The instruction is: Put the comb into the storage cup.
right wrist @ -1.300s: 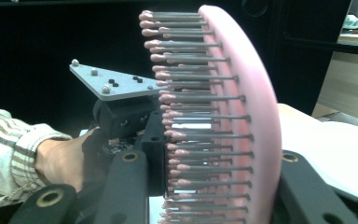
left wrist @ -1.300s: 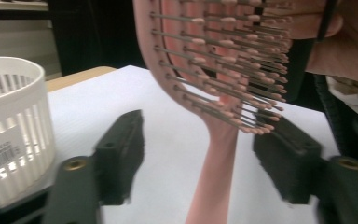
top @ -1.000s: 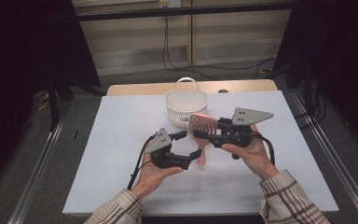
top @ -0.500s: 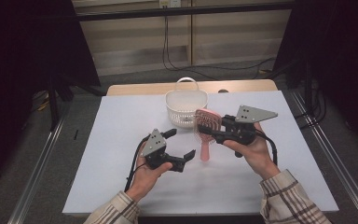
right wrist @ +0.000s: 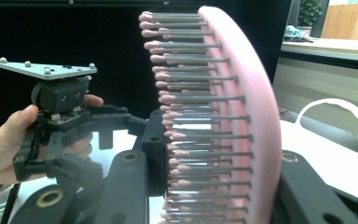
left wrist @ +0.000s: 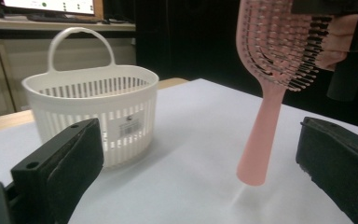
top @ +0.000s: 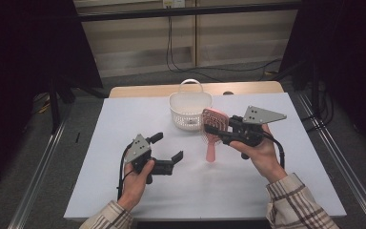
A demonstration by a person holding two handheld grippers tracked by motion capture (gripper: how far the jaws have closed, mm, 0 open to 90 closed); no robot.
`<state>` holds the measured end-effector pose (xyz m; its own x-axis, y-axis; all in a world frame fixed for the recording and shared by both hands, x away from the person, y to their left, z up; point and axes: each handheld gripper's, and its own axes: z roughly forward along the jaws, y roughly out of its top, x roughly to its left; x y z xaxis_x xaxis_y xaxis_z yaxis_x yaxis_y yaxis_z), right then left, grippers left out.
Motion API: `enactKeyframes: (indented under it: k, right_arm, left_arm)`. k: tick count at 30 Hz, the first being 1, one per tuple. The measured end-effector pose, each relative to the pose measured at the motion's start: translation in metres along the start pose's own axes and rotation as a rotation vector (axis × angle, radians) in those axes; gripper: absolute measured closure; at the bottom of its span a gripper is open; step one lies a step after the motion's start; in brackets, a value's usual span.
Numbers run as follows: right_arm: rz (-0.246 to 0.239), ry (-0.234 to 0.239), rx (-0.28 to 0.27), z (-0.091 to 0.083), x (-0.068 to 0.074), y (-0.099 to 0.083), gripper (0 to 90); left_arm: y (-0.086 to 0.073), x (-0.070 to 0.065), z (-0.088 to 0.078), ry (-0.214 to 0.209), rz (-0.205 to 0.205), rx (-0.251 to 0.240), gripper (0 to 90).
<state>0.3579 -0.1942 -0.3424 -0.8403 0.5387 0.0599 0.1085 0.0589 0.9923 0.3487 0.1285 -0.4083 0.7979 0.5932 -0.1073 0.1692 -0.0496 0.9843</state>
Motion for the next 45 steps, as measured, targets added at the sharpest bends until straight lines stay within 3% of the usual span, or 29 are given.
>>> enactKeyframes:
  k: [12,17,21,24,31,35,40,45]
  right_arm:
    - [-0.007,-0.045,-0.023,-0.006,-0.004,0.007,63.1]
    - [-0.007,-0.070,-0.039,-0.007,-0.007,0.010,63.1]
    - [-0.006,-0.087,-0.039,-0.007,-0.011,0.010,63.1]
    - [-0.007,-0.093,-0.035,-0.006,-0.012,0.010,63.0]
    - [-0.014,-0.115,-0.039,-0.006,-0.015,0.016,63.1]
    - [-0.015,-0.115,-0.041,-0.003,-0.015,0.019,63.0]
    - [-0.014,-0.117,-0.038,0.000,-0.017,0.022,63.0]
    - [-0.012,-0.138,-0.037,0.003,-0.020,0.027,63.0]
  left_arm:
    - [-0.005,0.004,-0.030,0.069,0.033,-0.001,1.2]
    - [-0.015,0.010,-0.042,0.121,0.004,0.001,0.8]
    - [-0.014,0.011,-0.049,0.154,0.024,-0.001,0.9]
    - [-0.013,0.011,-0.056,0.155,0.021,-0.008,0.9]
    - [-0.018,0.014,-0.075,0.217,0.030,-0.009,0.8]
    - [-0.022,0.015,-0.079,0.234,0.017,-0.008,0.8]
    - [-0.024,0.017,-0.087,0.223,0.030,0.005,0.8]
    - [-0.028,0.019,-0.094,0.241,0.031,-0.001,0.9]
